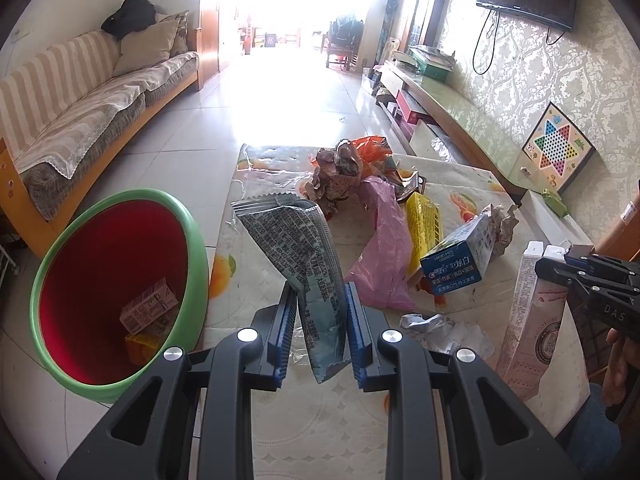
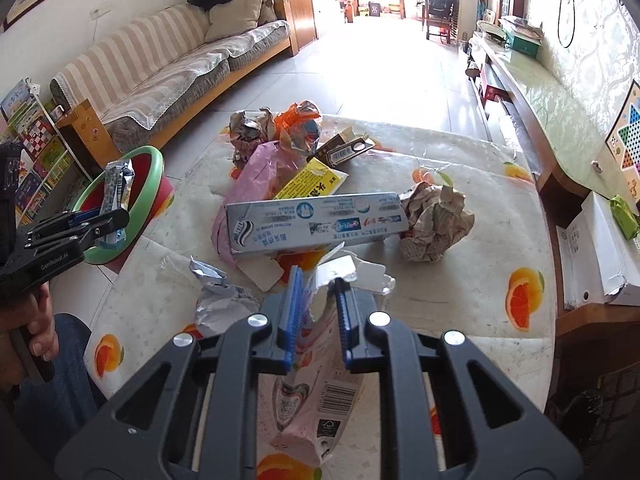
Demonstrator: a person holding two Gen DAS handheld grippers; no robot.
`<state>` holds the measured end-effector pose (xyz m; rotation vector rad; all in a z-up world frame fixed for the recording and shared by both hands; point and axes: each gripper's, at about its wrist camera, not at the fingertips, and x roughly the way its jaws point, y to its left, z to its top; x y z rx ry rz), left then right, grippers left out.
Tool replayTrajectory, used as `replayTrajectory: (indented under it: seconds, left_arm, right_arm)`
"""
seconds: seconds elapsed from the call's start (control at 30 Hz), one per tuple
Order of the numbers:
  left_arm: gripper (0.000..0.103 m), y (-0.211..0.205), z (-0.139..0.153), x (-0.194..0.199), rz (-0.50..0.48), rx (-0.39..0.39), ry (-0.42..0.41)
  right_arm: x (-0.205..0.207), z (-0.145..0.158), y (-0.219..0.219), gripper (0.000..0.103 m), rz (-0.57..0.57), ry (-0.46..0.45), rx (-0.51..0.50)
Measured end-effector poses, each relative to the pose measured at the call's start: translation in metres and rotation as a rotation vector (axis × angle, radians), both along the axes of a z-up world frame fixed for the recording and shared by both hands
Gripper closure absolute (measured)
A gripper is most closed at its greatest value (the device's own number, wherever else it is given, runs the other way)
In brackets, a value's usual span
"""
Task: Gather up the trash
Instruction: 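Grasp the pink-white paper packet with the right gripper while the left gripper holds the wrapper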
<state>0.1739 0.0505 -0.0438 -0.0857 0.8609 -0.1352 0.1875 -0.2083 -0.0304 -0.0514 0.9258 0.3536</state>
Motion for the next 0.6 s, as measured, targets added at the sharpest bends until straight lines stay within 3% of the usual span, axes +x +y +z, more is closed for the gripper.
replayTrajectory:
  seconds: [0.6]
  left_arm:
    - [0.081,0.014,0.026,-0.003,0.022,0.001,-0.057]
  right_arm:
    - [-0.012,0.057,0.014,0.093,-0.005,-0.104,-0.006]
